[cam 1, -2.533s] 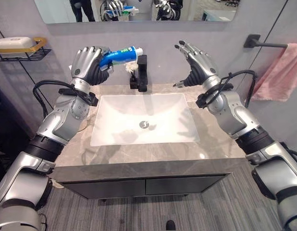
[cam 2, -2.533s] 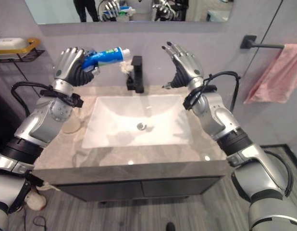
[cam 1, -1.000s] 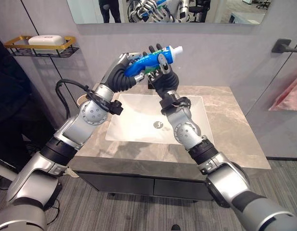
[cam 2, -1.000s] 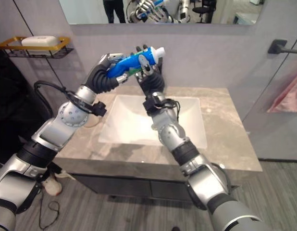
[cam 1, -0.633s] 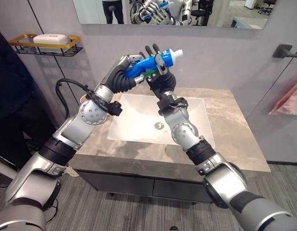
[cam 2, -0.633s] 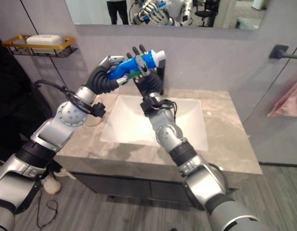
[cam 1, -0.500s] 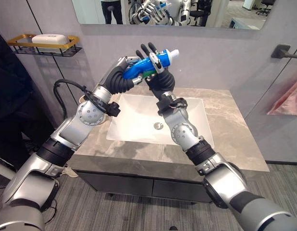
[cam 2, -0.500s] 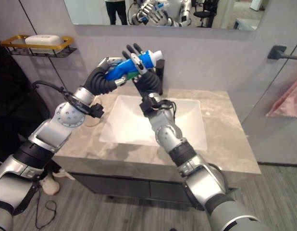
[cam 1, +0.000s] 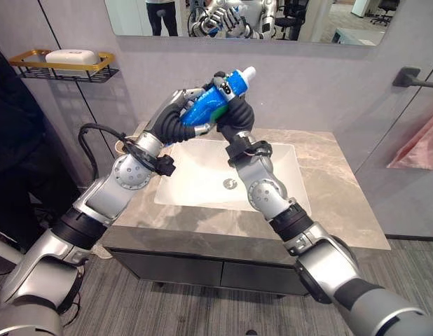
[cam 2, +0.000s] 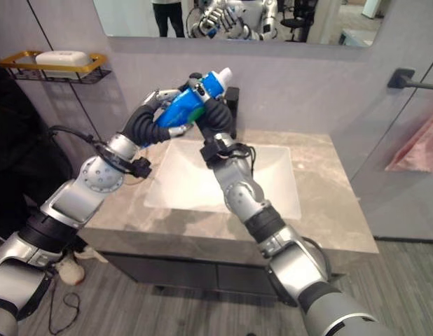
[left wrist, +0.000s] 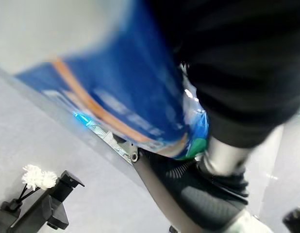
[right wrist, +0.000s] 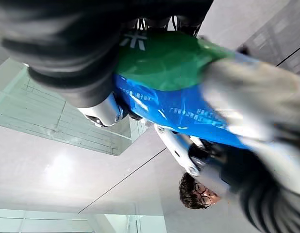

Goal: Put brush and paste in cup on sink, flatten towel.

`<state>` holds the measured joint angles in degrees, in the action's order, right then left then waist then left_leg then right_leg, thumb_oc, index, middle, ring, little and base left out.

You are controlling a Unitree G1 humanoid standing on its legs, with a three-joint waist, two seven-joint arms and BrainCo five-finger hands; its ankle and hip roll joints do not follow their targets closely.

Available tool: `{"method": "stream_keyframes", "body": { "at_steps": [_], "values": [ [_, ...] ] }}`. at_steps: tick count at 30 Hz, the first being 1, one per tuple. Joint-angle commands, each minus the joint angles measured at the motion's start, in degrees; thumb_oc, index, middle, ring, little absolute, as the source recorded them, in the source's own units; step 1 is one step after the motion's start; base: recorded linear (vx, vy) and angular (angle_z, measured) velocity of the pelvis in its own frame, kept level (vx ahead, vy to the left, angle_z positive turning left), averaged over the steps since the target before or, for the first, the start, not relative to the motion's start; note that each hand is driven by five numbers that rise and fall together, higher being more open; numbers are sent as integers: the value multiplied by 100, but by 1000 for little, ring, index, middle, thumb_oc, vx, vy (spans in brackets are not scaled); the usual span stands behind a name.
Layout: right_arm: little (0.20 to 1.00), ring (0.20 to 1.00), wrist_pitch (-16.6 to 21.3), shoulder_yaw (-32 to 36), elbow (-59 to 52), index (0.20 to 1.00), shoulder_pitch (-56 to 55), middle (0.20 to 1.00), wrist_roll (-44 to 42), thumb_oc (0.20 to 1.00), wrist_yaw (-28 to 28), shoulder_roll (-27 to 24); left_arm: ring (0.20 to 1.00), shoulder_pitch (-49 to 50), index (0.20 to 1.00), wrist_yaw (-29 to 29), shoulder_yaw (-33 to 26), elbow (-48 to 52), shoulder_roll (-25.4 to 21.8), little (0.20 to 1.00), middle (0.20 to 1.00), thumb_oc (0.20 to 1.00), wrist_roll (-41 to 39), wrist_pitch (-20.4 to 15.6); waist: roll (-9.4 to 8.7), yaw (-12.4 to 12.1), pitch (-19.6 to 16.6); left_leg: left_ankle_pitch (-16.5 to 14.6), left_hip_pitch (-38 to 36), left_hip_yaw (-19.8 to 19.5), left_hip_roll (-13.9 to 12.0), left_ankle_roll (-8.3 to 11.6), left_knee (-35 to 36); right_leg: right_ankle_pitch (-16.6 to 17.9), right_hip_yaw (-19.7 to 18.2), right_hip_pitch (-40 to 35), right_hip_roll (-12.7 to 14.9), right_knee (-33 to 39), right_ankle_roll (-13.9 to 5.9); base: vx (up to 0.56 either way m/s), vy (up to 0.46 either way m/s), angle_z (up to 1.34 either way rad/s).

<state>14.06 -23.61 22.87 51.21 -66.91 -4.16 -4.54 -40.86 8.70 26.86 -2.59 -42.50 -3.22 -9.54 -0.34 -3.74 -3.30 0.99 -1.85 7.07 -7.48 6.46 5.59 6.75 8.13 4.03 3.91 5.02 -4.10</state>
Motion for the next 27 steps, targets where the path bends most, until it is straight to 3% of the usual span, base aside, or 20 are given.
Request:
{"method": "stream_keyframes", "body": {
  "at_steps": [1, 9, 10, 13, 17, 23, 27],
  "values": [
    [200, 200, 502, 573, -188, 200, 338, 200, 297, 200, -229, -84, 1000, -112, 1000, 441, -376, 307, -279, 1000, 1000, 1000, 364, -191, -193, -39, -260, 362, 456, -227, -215, 153, -59, -228, 142, -378, 617, -25, -507, 0, 0, 0],
    [200, 200, 524, 714, -544, 200, 124, 200, 581, 200, -392, -263, 1000, 768, 1000, 592, -1139, 976, -403, 1000, 1000, 1000, 437, -265, -229, -147, -251, 351, 433, -258, -225, 157, -59, -251, 212, -443, 619, -28, -497, 0, 0, 0],
    [200, 200, 486, 735, -714, 200, 5, 200, 760, 200, -446, -374, 1000, 1193, 1000, 649, -1522, 1265, -420, 1000, 1000, 1000, 392, -324, -248, -190, -254, 361, 433, -290, -225, 165, -59, -261, 242, -472, 606, -32, -490, 0, 0, 0],
    [200, 200, 449, 762, -858, 200, -102, 200, 936, 200, -483, -501, 1000, 1588, 1000, 663, -1824, 1466, -385, 1000, 1000, 1000, 316, -385, -268, -228, -244, 370, 446, -315, -224, 173, -59, -264, 274, -484, 604, -36, -483, -8, -2, 2],
    [200, 200, 281, 881, -1294, 200, -295, 200, 1584, 200, -565, -1069, 1000, 3254, 1000, 396, -2755, 2115, -266, 1000, 1000, 1000, -172, -556, -340, -414, -208, 387, 489, -434, -192, 173, -59, -271, 385, -544, 613, -37, -460, -38, -1, 14],
    [200, 200, 199, 926, -1480, 200, -208, 200, 2189, 200, -681, -1486, 1000, 4052, 1000, 137, -3035, 2211, -226, 1000, 1000, 1000, -462, -550, -368, -518, -177, 419, 529, -505, -160, 171, -59, -270, 478, -584, 609, -42, -462, -24, 3, 16],
    [200, 200, 119, 884, -1735, 200, 37, 200, 3173, 200, -786, -2004, 1000, 4505, 1000, -135, -3042, 2284, -145, 1000, 1000, 1000, -865, -573, -397, -618, -140, 447, 592, -612, -145, 175, -59, -281, 588, -611, 611, -41, -467, -18, 4, 15]
  ]
}}
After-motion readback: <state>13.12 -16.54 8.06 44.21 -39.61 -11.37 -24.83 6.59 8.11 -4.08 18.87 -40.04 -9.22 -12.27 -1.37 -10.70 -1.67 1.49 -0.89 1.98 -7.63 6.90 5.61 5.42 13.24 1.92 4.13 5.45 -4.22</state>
